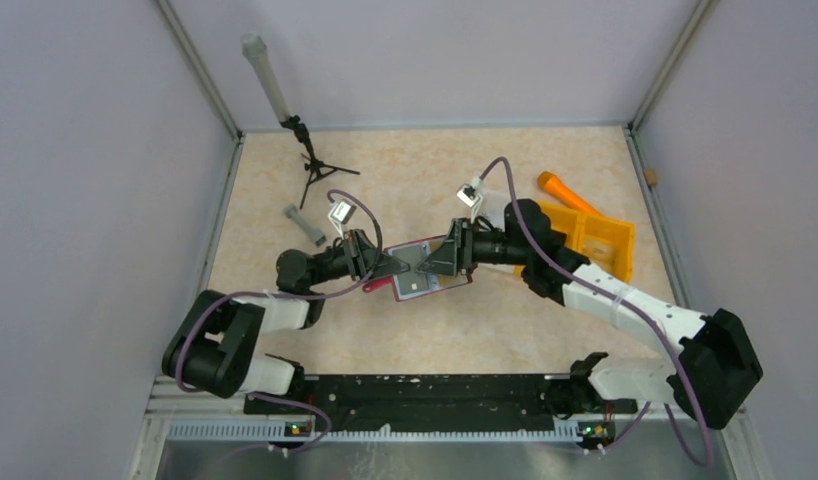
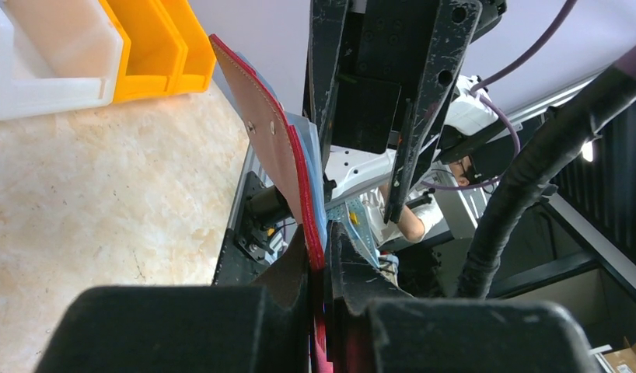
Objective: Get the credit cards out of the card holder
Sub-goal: Remove the credit card from the card holder.
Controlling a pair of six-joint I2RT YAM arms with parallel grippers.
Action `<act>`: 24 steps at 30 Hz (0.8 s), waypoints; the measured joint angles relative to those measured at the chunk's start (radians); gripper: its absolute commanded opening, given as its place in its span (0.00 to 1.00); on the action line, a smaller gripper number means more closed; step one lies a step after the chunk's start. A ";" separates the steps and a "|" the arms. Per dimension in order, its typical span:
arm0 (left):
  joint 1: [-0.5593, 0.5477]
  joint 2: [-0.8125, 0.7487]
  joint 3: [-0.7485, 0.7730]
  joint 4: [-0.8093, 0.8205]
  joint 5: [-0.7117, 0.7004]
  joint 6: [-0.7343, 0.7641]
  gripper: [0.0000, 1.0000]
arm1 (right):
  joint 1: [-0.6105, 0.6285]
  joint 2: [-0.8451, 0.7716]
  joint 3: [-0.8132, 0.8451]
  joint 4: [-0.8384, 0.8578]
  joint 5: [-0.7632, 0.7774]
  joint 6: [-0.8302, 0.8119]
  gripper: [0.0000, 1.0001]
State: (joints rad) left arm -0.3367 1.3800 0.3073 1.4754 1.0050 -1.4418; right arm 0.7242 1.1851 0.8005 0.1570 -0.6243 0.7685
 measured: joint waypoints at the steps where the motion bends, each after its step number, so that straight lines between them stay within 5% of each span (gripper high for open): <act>1: 0.000 0.001 0.000 0.002 0.000 0.000 0.00 | 0.000 0.003 -0.007 0.014 -0.009 0.012 0.43; 13: -0.014 0.006 0.005 0.021 0.000 0.014 0.00 | 0.000 0.040 -0.046 0.145 -0.073 0.108 0.37; 24: -0.020 0.005 0.009 0.021 0.001 0.024 0.29 | 0.001 0.062 -0.056 0.203 -0.097 0.158 0.23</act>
State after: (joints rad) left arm -0.3565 1.3849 0.3164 1.4967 1.0061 -1.4181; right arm 0.7250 1.2469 0.7441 0.3603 -0.7216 0.9268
